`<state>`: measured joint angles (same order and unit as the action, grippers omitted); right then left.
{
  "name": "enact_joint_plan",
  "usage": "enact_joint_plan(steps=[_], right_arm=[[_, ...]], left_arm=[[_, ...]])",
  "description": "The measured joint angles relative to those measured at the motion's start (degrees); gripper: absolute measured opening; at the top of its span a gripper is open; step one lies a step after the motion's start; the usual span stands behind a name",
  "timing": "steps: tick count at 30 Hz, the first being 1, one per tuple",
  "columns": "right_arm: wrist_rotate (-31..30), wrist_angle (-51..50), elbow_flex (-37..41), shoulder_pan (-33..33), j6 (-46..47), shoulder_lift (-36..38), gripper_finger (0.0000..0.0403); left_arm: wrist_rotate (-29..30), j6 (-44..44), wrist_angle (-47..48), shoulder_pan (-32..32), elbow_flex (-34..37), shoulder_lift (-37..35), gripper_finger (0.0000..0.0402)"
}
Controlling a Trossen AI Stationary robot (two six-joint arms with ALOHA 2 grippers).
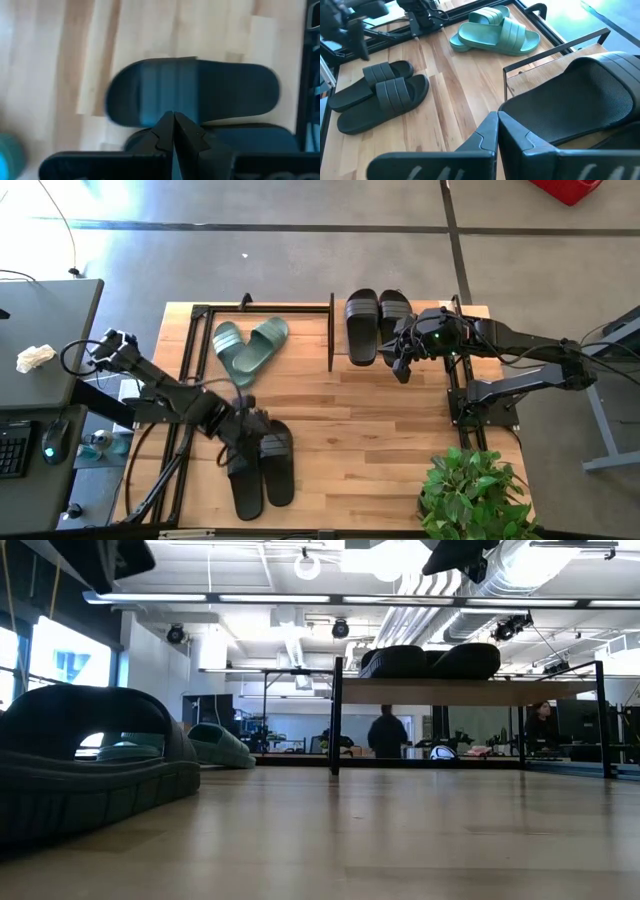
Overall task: Pick and place slides into the shelf
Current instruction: Put the black slipper under the shelf
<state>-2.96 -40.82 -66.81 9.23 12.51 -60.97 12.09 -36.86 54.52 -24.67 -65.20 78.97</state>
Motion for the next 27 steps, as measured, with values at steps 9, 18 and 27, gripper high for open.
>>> enact_joint_plan(steps=[9, 18, 27], right_arm=[[0.49, -0.04, 0.00, 0.00, -0.98, 0.00, 0.0000], [1.26, -0.25, 0.00, 0.00, -2.51, -0.02, 0.0000], [1.40, -0.38, 0.00, 0.00, -4.02, -0.02, 0.0000]], left_arm=[[1.34, -2.11, -6.11, -5.17, -0.01, 6.81, 0.0015], [2.05, -4.15, -9.43, -4.94, 0.02, 13.19, 0.0117], [1.75, -4.14, -7.88, -4.96, -0.01, 14.09, 0.0216]])
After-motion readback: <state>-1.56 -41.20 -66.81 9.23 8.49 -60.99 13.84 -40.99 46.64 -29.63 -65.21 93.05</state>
